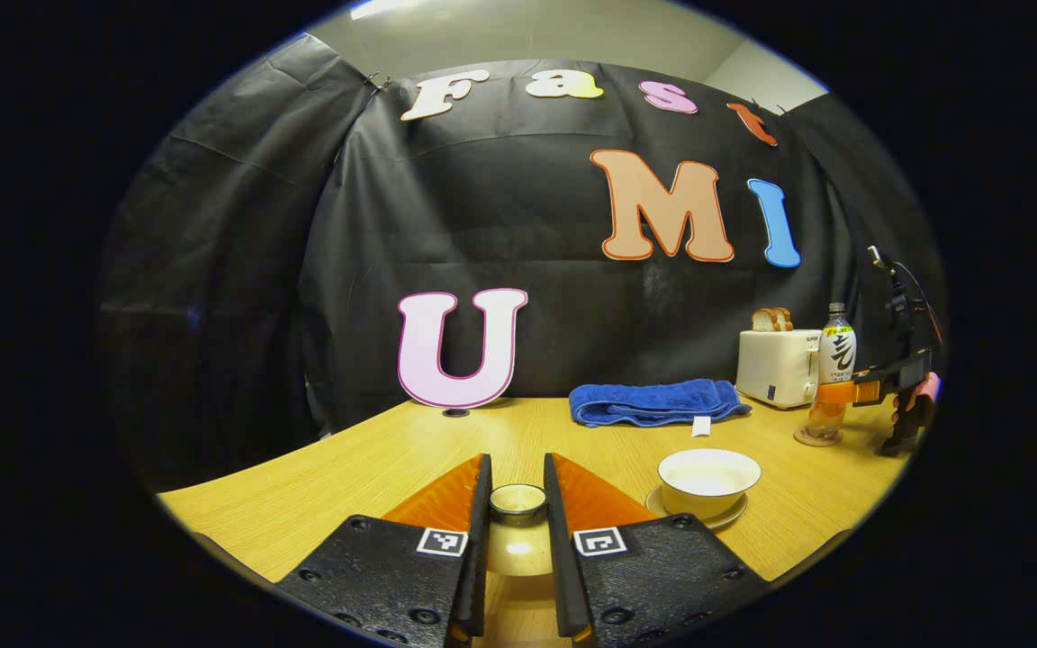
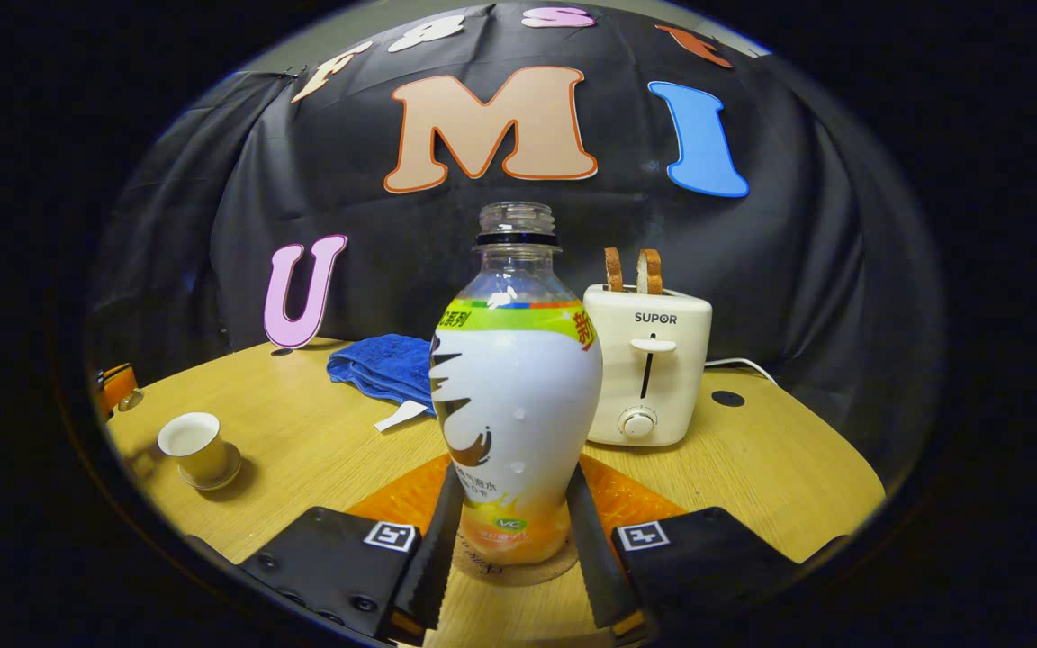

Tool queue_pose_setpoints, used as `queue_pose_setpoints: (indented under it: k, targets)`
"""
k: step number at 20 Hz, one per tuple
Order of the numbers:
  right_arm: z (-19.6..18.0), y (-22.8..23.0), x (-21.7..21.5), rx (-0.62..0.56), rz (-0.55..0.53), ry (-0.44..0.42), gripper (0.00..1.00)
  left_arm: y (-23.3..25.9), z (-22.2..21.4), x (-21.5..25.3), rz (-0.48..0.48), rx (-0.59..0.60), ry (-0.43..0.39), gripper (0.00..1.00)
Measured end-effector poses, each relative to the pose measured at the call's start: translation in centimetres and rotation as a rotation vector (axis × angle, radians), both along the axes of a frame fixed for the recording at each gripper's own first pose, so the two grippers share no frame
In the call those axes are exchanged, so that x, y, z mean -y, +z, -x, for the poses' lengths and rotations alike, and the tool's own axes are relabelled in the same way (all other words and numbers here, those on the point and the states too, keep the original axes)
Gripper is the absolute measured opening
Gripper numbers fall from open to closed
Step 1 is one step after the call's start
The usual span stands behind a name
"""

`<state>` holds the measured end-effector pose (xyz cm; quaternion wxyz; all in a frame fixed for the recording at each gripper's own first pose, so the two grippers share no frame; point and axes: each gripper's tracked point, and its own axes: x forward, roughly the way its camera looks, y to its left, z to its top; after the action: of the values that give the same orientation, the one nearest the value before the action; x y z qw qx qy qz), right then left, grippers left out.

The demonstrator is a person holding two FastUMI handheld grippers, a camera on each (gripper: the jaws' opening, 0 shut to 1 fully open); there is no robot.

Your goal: Open the teacup lid with one hand, grasp the water bottle and pour water into the teacup with the other hand; after pouring, place the water bottle on the coaster and then close the teacup lid.

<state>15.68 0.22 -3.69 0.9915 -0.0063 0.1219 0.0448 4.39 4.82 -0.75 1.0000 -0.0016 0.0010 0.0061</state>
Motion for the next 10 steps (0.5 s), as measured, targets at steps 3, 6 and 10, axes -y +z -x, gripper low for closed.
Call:
queue_pose_setpoints:
  k: [3, 6, 10]
  targets:
    - [0.04, -0.01, 0.09, 0.002, -0.011, 0.006, 0.69, 0.03, -0.03, -0.04, 0.000, 0.000, 0.000, 0.28]
    - [-0.06, 0.17, 0.04, 0.005, -0.025, 0.013, 0.76, -0.02, -0.04, -0.03, 0.000, 0.000, 0.000, 0.28]
    - [0.51, 0.47, -0.17, 0.012, -0.027, 0.026, 0.88, -0.02, -0.02, 0.00, 0.000, 0.000, 0.000, 0.28]
